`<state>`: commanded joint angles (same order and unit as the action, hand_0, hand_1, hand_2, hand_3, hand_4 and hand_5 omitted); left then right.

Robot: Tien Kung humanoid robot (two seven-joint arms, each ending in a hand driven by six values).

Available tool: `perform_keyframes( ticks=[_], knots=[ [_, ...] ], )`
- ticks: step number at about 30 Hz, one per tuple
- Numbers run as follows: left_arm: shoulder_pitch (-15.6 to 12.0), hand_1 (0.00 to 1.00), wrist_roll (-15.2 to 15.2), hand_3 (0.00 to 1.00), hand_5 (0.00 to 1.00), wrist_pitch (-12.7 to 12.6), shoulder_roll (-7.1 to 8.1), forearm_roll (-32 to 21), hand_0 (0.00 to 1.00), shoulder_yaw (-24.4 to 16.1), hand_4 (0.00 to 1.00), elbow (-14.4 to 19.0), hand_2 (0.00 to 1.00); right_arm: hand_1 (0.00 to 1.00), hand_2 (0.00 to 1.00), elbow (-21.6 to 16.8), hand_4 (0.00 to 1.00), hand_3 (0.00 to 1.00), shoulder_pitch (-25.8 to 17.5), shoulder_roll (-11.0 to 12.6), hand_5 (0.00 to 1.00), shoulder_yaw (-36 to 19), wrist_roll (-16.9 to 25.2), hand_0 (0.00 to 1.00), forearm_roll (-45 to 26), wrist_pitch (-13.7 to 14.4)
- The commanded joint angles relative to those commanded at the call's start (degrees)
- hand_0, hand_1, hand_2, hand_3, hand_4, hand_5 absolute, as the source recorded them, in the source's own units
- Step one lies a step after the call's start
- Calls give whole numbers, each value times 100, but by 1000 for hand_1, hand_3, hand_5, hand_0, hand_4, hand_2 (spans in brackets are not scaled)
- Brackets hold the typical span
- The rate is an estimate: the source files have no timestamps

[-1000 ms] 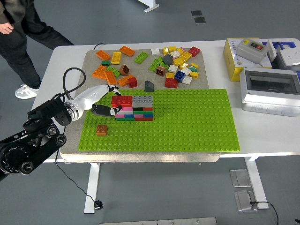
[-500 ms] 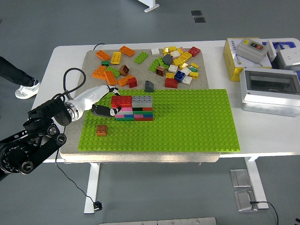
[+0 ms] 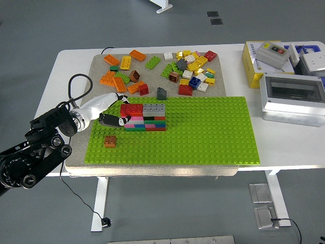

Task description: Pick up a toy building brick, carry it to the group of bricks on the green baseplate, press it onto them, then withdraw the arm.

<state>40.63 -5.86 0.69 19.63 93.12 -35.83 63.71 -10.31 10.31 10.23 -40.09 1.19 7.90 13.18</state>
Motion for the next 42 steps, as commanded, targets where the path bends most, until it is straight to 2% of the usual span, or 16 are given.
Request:
perform_keyframes(
  ticks=[2, 25, 26, 42],
  knots=[
    [1, 936, 11, 769, 328, -13, -1, -1, 970, 1, 671, 2, 939, 718, 735, 0, 398, 681, 1, 1, 823, 0, 1, 729, 4, 0],
    [16, 939, 38, 777, 373, 48, 5, -39, 970, 18, 715, 6, 940, 719, 735, 0, 396, 680, 0, 5, 822, -15, 10, 729, 81, 13],
    [17, 941, 44, 807, 441, 43, 8, -44, 971, 14, 787, 3, 946, 719, 735, 0, 397, 681, 0, 5, 822, -11, 9, 730, 84, 14],
    [27, 944, 82, 849, 459, 23, 73, -26, 973, -159, 799, 87, 954, 720, 735, 0, 398, 679, -16, 1, 822, -32, -17, 730, 199, 20]
  ],
)
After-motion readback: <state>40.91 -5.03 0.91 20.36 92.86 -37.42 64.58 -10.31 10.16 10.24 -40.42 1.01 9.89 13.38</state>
